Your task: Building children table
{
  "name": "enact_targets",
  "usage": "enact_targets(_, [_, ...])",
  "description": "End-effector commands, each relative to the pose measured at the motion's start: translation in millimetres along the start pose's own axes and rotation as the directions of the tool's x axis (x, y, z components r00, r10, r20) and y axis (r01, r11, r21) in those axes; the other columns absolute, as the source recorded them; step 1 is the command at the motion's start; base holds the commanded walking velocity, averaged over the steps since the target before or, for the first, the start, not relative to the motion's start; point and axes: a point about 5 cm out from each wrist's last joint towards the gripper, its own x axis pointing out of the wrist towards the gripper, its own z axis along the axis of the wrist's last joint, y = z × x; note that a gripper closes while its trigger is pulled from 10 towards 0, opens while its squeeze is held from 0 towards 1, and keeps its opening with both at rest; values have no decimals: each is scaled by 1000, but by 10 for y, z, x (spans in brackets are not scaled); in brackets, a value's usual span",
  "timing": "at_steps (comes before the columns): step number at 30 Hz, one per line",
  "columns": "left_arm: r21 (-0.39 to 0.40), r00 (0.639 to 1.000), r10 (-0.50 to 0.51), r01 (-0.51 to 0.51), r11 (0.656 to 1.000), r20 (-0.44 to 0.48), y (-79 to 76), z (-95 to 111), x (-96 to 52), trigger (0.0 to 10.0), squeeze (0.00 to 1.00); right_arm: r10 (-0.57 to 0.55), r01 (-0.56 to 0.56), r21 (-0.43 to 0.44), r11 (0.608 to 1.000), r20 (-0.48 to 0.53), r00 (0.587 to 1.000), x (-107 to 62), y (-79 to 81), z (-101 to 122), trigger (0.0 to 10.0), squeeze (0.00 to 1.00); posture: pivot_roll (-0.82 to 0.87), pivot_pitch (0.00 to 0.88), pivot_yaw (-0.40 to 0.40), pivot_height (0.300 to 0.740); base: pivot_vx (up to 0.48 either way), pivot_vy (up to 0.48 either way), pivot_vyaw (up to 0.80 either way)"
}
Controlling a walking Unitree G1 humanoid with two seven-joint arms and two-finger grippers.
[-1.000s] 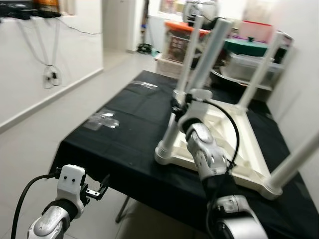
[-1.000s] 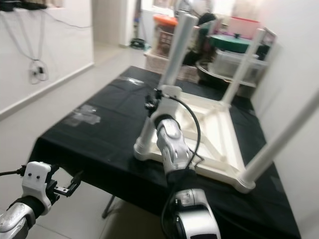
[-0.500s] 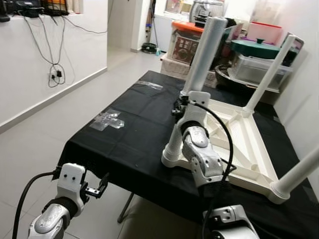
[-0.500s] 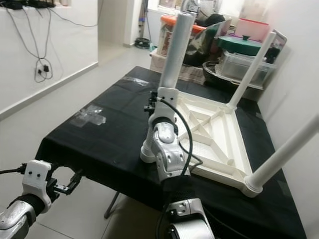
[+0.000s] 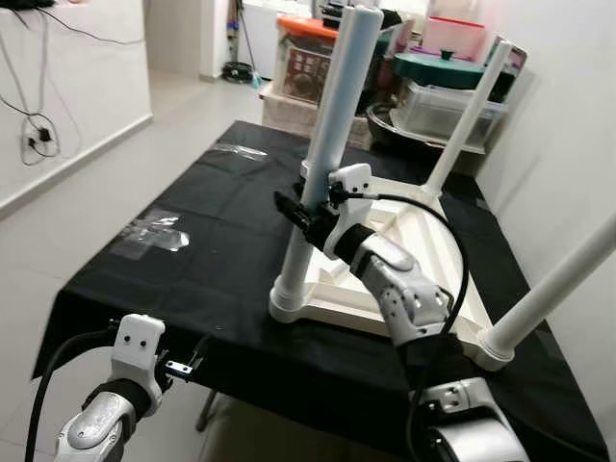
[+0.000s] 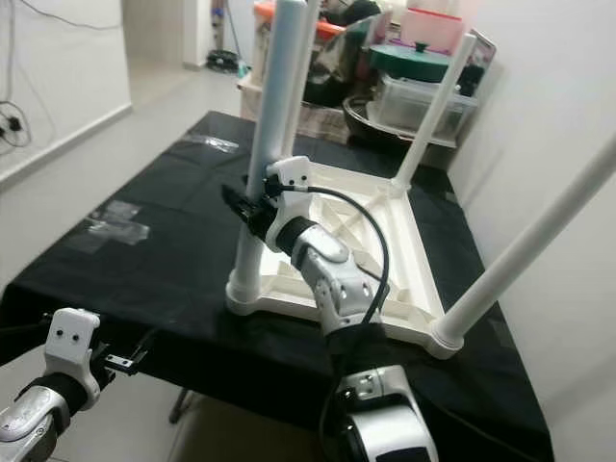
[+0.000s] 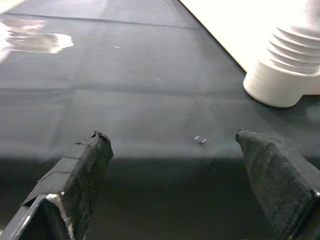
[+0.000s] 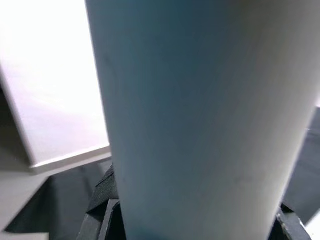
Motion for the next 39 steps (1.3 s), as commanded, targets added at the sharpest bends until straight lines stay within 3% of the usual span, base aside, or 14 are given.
enact_targets(1, [-17,1000,2,-2,1000,-12,-36,-53,-18,10000,0,182,-170,148,974,-72,981,54,211,-292,0,0,147,0,-185,740,0,0,0])
enact_targets(7, [-21,1000,7,-7,1000,-16,-25,-64,-40,10000,0,288,-272,162,949,-85,954,28,290,-358,0,0,150,0,-187,740,0,0,0])
enact_targets(13, [-23,1000,6,-7,1000,-15,-23,-59,-41,10000,0,439,-420,176,891,-94,893,23,325,-389,0,0,154,0,-190,740,0,0,0])
enact_targets(20, [-26,1000,12,-12,1000,-17,-28,-64,-72,10000,0,465,-450,133,883,-125,876,103,364,-409,0,0,167,0,-200,740,0,0,0])
enact_targets(21, [-25,1000,21,-21,999,-21,-20,-71,-91,10000,0,414,-406,81,910,-181,892,146,368,-468,0,0,168,0,-200,740,0,0,0])
enact_targets(24, [-24,999,26,-27,999,-23,-13,-75,-108,10000,0,333,-332,46,942,-229,915,173,346,-533,0,0,171,0,-201,740,0,0,0])
enact_targets(27, [-24,999,28,-28,999,-24,-10,-77,-113,10000,0,292,-294,30,955,-246,924,178,330,-559,0,0,171,0,-201,740,0,0,0])
enact_targets(30, [-25,999,29,-30,999,-26,-2,-79,-115,10000,0,43,-70,-66,995,-352,935,157,166,-733,0,0,162,0,-195,740,0,0,0])
enact_targets(31, [-26,999,28,-29,999,-25,-2,-77,-109,10000,0,-58,30,-80,996,-378,924,130,87,-795,0,0,158,0,-193,740,0,0,0])
enact_targets(32, [-26,999,28,-29,999,-25,-2,-77,-109,10000,0,-58,30,-80,996,-378,924,130,87,-795,0,0,158,0,-193,740,0,0,0])
enact_targets(34, [-28,999,26,-27,999,-24,-5,-73,-96,10000,0,-196,181,-74,981,-395,898,66,-26,-880,0,0,158,0,-191,740,0,0,0])
enact_targets(35, [-28,999,26,-27,999,-24,-5,-73,-96,10000,0,-196,181,-74,981,-395,898,66,-26,-880,0,0,158,0,-191,740,0,0,0])
enact_targets(39, [-29,999,24,-25,999,-23,-4,-69,-86,10000,0,-372,383,-52,922,-390,843,-42,-148,-968,0,0,153,0,-184,740,0,0,0])
